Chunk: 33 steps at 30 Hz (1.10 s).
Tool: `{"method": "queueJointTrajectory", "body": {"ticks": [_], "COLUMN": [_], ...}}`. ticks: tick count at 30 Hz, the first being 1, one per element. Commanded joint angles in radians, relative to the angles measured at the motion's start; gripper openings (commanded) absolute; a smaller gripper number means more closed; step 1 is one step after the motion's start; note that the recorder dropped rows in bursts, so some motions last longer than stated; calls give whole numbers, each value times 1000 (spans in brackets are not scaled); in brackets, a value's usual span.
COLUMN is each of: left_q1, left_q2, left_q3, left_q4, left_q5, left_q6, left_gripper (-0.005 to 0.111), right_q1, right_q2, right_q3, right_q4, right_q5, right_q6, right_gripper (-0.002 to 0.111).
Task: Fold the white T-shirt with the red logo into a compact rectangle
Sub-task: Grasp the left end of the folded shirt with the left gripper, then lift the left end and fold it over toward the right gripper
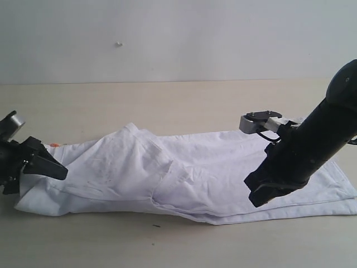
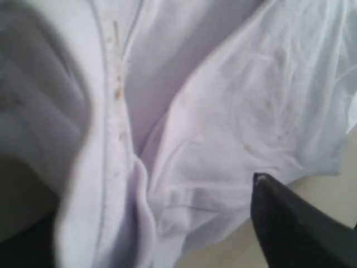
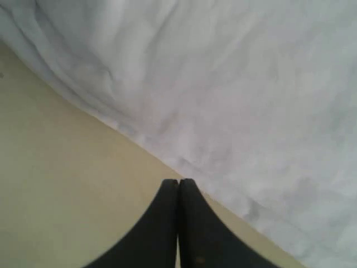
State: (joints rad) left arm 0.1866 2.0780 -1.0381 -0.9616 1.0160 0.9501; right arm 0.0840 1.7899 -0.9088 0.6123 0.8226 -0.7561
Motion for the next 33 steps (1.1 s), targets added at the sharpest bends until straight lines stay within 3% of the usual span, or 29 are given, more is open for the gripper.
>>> {"method": "queueJointTrajectory", "body": {"ticks": [1, 5, 9, 16, 22, 33], "left_q1": [-71, -81, -78, 7, 77, 71], "left_q2": [43, 43, 40, -50, -146, -214], "left_q3": [15, 15, 13, -74, -151, -160], "left_q4": [115, 113, 121, 291, 282, -187], "left_q5": [-143, -148, -148, -73, -8, 205], "left_q6": [14, 14, 14, -108, -134, -91], "left_gripper": [41, 2, 0, 0, 0, 0], "right_q1": [-2, -2, -2, -2, -2, -2], "right_q2": [-10, -10, -10, -10, -10, -10], "right_q3": [-5, -5, -5, -5, -5, -5], "right_q4": [6, 6, 6, -62, -298, -330], "right_q5": [-5, -5, -6, -81, -212, -235], "right_q6": [-2, -2, -2, 21, 303, 332], "right_gripper": [0, 0, 0, 0, 0, 0]}}
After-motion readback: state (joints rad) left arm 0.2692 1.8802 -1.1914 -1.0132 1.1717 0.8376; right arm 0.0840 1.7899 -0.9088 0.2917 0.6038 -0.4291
